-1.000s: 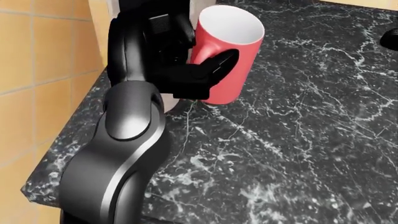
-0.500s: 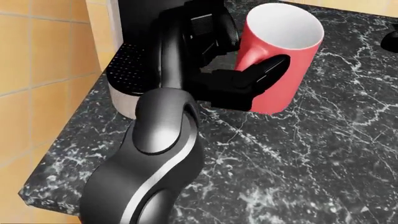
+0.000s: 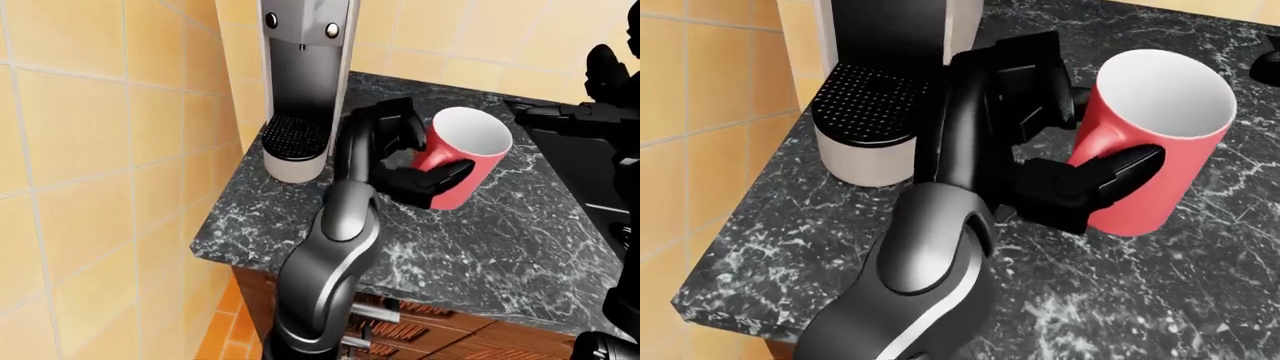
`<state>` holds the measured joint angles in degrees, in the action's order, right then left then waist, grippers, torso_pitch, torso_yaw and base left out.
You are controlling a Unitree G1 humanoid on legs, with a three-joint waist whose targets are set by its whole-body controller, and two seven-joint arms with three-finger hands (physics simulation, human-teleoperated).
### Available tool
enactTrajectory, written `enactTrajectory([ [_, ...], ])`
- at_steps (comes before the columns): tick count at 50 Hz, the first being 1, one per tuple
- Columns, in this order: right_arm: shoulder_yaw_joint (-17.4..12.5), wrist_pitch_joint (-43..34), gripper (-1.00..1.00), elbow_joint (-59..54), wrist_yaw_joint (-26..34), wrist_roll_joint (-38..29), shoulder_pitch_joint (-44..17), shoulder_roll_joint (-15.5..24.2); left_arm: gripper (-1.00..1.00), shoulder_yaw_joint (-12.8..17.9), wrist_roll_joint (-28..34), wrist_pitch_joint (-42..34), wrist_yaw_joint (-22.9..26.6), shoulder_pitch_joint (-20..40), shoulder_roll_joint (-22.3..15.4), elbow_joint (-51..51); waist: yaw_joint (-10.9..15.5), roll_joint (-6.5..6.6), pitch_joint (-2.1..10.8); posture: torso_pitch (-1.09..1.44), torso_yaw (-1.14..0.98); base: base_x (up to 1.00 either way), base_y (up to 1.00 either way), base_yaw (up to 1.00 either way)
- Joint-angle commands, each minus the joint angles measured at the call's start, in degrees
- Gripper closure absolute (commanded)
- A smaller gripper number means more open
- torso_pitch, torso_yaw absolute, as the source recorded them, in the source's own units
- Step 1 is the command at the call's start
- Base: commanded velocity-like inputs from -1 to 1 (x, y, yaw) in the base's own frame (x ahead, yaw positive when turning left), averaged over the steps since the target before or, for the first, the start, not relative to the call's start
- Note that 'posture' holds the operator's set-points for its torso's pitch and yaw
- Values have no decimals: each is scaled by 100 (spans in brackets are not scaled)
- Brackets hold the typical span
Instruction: Pick the mug from under the coffee machine dispenser and place it on the counter.
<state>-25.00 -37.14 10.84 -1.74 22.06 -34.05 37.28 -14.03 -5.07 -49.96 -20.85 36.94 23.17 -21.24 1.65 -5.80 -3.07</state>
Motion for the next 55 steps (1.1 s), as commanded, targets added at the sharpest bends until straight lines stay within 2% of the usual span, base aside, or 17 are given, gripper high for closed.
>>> enactTrajectory([
  [1,-103,157,-100,155,-21,-16,-162,125,100,-103,-85,223,180,143,82,-292,5,-55,146,0,0,0,0,0],
  [10,-97,156,-100,120,-18,-12,-212,159,100,-247,-44,85,522,-51,122,-522,12,-61,149,0,0,0,0,0],
  [13,-102,165,-100,104,-15,-11,-214,171,100,-376,-79,54,759,-240,56,-611,12,-63,147,0,0,0,0,0],
  [28,-90,142,-100,154,-18,-31,-191,134,100,-438,110,50,1319,-651,-203,-783,23,-49,156,0,0,0,0,0],
  [41,-94,161,-100,138,-6,-44,-178,132,100,-648,154,121,1448,-1087,-258,-910,28,-48,161,0,0,0,0,0],
  [55,-97,148,-100,126,-2,-38,-203,148,100,-638,136,154,1606,-1420,-518,-1176,32,-32,165,0,0,0,0,0],
])
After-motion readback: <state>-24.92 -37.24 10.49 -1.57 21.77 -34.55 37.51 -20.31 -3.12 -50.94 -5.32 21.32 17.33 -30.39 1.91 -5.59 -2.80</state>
